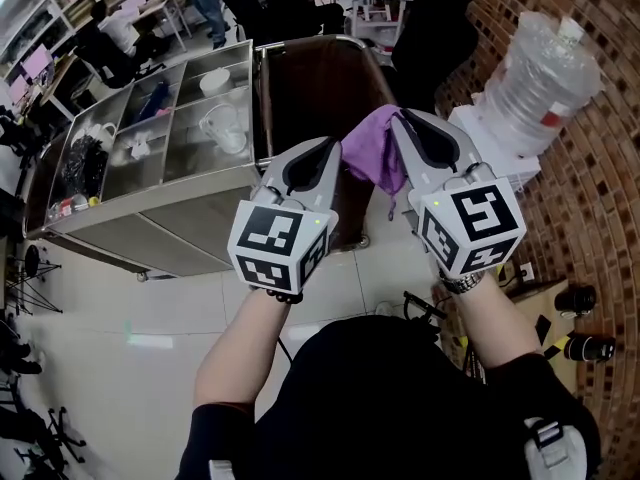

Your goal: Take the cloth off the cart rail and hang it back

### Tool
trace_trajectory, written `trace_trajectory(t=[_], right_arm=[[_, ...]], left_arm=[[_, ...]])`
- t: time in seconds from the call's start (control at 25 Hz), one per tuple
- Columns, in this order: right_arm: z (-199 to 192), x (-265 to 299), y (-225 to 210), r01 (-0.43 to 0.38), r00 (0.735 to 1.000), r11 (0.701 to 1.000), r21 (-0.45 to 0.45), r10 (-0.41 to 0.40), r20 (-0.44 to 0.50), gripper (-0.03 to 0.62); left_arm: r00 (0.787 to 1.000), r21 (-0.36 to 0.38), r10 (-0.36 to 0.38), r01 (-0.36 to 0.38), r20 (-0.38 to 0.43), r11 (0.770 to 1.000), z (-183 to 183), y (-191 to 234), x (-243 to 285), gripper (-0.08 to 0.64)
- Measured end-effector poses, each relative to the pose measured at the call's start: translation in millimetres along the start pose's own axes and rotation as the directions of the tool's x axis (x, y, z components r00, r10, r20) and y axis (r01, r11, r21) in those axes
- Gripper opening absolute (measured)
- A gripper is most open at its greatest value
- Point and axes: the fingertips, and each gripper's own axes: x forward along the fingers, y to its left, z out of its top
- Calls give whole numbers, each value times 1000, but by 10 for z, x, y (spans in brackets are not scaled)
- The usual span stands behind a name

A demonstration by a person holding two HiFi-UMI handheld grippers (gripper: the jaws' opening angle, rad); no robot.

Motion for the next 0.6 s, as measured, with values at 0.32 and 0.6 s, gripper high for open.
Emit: trace_trajectory(t=[0.32, 0.6], right_arm=[[13, -209, 27, -56, 998, 998, -6, 56, 27, 32], [-210, -261, -71, -103, 995, 995, -7, 103, -1, 34]], left_arm=[[999, -1, 20, -20, 47, 1000, 94, -134, -63, 0], [998, -9, 40, -40, 38, 999, -28, -267, 120, 0]])
